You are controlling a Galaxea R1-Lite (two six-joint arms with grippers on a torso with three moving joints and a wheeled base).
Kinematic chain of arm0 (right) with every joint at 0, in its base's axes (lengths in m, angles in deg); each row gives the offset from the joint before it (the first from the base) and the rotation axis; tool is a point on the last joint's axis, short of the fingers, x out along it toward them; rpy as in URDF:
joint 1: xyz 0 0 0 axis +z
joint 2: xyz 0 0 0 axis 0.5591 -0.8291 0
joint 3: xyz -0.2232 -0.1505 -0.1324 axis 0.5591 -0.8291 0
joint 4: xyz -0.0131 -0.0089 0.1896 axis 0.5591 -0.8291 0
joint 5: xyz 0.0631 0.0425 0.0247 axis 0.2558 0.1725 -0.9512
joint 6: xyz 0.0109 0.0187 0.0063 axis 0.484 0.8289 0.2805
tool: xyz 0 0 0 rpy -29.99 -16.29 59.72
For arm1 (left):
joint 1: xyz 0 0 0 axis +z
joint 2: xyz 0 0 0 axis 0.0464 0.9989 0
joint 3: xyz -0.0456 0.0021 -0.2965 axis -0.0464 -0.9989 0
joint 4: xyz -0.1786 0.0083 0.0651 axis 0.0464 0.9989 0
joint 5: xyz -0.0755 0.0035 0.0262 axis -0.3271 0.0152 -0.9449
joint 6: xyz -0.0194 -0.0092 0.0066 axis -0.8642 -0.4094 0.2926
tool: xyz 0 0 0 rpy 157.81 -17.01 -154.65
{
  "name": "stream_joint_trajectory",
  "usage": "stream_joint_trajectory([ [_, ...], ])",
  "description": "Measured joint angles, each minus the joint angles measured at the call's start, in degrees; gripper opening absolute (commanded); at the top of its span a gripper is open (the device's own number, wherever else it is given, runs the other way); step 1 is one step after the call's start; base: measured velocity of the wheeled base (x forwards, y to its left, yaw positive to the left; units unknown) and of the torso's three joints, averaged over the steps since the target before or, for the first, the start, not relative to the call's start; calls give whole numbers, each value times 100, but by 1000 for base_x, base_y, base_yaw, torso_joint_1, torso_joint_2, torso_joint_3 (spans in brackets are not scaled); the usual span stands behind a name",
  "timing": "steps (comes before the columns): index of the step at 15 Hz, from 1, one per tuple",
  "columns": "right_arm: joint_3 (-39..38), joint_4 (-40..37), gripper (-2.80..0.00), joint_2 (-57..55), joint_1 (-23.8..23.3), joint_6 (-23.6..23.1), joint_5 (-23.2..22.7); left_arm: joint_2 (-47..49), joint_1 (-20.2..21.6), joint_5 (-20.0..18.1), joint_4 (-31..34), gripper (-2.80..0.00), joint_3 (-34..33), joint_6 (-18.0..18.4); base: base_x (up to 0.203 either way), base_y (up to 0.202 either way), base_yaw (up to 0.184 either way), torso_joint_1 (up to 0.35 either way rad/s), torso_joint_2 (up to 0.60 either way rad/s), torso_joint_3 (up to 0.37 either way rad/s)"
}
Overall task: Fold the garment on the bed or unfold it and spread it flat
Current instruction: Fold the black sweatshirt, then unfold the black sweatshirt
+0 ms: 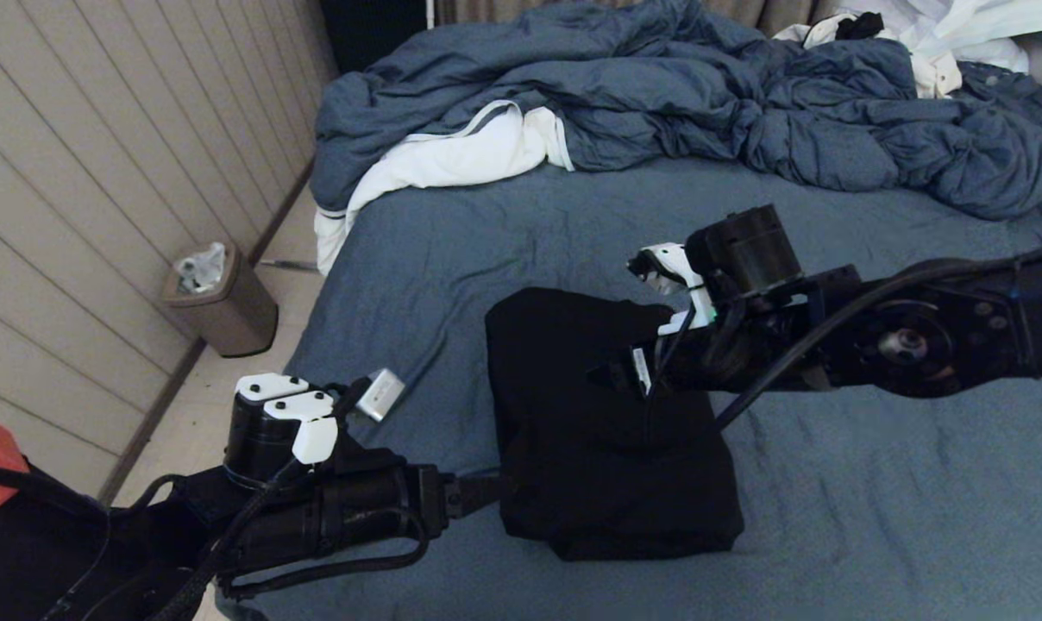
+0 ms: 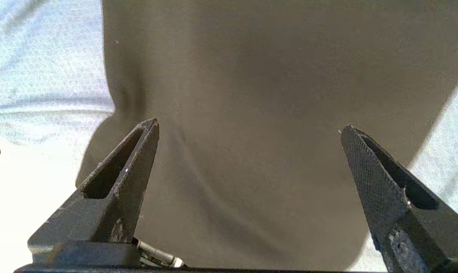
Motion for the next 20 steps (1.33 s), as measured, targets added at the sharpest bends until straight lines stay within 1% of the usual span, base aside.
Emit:
stream_joint_trajectory([
  [3,-196,-1,0,195,-43,39,-8,-26,44,43,4,0,43,0,0,0,0,0,0,0],
  [5,-223,17,0,324,-137,174,3,-49,99,160,18,0,98,6,0,0,0,0,0,0],
  [7,-200,28,0,426,-197,201,13,-57,113,177,51,0,120,10,0,0,0,0,0,0],
  [8,-227,33,-280,461,-222,201,18,-57,115,176,53,0,127,11,0,0,0,0,0,0],
  [9,-309,47,-280,488,-250,196,20,-57,116,179,53,0,130,13,0,0,0,0,0,0],
  [10,-373,166,-280,494,-300,201,12,-57,118,181,53,-280,130,15,0,0,0,0,0,0],
  [13,-483,665,-280,386,-363,162,5,-64,118,184,163,-280,128,9,0,0,0,0,0,0],
  [20,-465,836,-280,-58,-363,94,-52,-37,127,187,134,-280,139,12,0,0,0,0,0,0],
])
